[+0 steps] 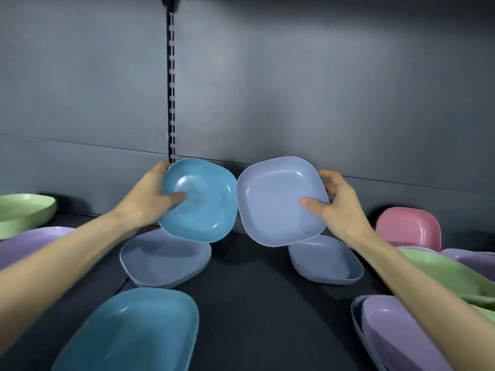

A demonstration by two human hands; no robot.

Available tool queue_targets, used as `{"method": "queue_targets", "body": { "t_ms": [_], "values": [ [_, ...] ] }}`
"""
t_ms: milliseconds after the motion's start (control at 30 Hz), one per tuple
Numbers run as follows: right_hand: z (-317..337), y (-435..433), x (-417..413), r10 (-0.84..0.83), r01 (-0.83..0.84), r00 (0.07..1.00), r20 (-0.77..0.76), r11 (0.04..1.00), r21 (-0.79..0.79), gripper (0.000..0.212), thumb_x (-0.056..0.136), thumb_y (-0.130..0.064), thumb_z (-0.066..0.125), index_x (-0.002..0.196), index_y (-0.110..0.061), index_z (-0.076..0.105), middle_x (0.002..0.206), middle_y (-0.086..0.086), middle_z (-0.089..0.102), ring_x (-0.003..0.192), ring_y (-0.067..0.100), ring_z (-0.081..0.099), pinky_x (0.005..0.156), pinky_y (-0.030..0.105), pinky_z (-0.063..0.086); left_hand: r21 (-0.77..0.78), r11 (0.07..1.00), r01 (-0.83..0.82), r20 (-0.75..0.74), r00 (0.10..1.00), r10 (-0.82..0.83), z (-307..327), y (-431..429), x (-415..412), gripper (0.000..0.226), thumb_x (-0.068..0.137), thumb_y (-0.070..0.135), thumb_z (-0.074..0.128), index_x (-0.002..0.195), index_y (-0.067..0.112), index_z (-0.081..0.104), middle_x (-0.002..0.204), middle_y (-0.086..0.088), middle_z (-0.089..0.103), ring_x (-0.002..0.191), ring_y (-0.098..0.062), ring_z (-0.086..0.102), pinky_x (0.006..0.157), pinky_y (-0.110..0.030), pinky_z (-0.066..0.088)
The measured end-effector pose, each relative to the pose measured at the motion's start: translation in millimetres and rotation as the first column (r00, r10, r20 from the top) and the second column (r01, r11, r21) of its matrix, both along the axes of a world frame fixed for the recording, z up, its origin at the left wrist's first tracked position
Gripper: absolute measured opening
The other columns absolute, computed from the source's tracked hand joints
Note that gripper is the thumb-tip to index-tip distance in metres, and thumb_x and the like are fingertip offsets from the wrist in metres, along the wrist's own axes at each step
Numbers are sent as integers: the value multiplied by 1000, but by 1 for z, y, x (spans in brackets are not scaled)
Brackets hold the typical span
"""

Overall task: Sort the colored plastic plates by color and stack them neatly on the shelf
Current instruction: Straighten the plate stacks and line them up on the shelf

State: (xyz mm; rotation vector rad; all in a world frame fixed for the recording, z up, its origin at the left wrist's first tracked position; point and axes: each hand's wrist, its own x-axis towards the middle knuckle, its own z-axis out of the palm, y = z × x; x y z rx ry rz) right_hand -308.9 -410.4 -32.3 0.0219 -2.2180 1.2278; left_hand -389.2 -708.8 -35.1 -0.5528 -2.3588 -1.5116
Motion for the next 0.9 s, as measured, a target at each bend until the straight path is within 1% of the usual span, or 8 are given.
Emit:
{"method": "queue_targets", "body": {
  "t_ms": [133, 300, 433, 500, 600, 667, 733, 900],
  "values": [
    [2, -47, -6, 34, -34, 999, -26, 999, 2, 50, 82, -8, 68, 126, -24, 50, 108, -18, 60, 103, 10, 59, 87, 30, 49, 37, 999, -38, -34, 999, 40, 1, -47, -3, 34, 81, 4, 68, 106, 18, 49, 90, 5, 60, 77, -15, 60, 60, -26, 47],
    [-13, -115, -20, 54, -54, 998, -23, 998, -20, 55, 83, -2, 64, 128, -30, 47, 109, -26, 57, 102, 6, 57, 88, 27, 46, -18, 996, -90, -103, 991, 87, -7, -112, -9, 39, 79, 5, 70, 106, 24, 49, 85, 9, 61, 73, -16, 59, 58, -25, 44],
    [-36, -165, -35, 8, -6, 1000, 25, 998, -58, 66, 85, 0, 60, 138, -33, 37, 116, -17, 54, 110, 13, 50, 94, 30, 42, -39, 993, -115, -138, 984, 109, -15, -161, -20, 47, 78, 3, 69, 117, 20, 49, 94, 3, 61, 86, -24, 56, 73, -28, 41],
    [-45, -181, -38, -4, 8, 998, 59, 998, -67, 68, 86, -1, 60, 138, -35, 35, 122, -11, 52, 112, 15, 49, 88, 28, 44, -47, 993, -112, -140, 985, 104, -17, -176, -25, 48, 78, 3, 70, 119, 19, 49, 95, 3, 60, 88, -24, 56, 76, -29, 41],
    [-48, -192, -38, -48, 58, 992, 118, 995, -76, 61, 86, -1, 59, 133, -35, 41, 120, -5, 54, 108, 19, 50, 58, 14, 44, -82, 992, -101, -146, 985, 88, -21, -189, -31, 49, 79, 5, 69, 121, 20, 50, 95, 7, 59, 89, -20, 55, 76, -25, 38],
    [-48, -195, -40, -54, 68, 985, 163, 994, -80, 58, 86, 0, 59, 132, -32, 43, 117, -2, 54, 103, 22, 50, 46, 13, 43, -77, 993, -91, -153, 985, 78, -25, -194, -35, 49, 79, 5, 69, 121, 19, 50, 96, 8, 60, 89, -20, 56, 77, -26, 39],
    [-52, -196, -45, -41, 58, 975, 220, 995, -76, 58, 86, 1, 60, 132, -30, 45, 116, 2, 54, 100, 25, 52, 46, 14, 44, -59, 996, -70, -137, 989, 62, -29, -197, -40, 49, 78, 4, 69, 121, 19, 50, 97, 8, 60, 91, -22, 58, 79, -29, 42],
    [-54, -193, -55, 22, -1, 950, 312, 998, -68, 59, 82, 1, 65, 129, -32, 50, 117, 5, 59, 103, 28, 57, 55, 34, 53, -6, 1000, -16, -89, 996, 15, -38, -196, -52, 46, 76, 3, 70, 109, 28, 50, 90, 19, 59, 89, -20, 60, 74, -28, 43]
  ]
}}
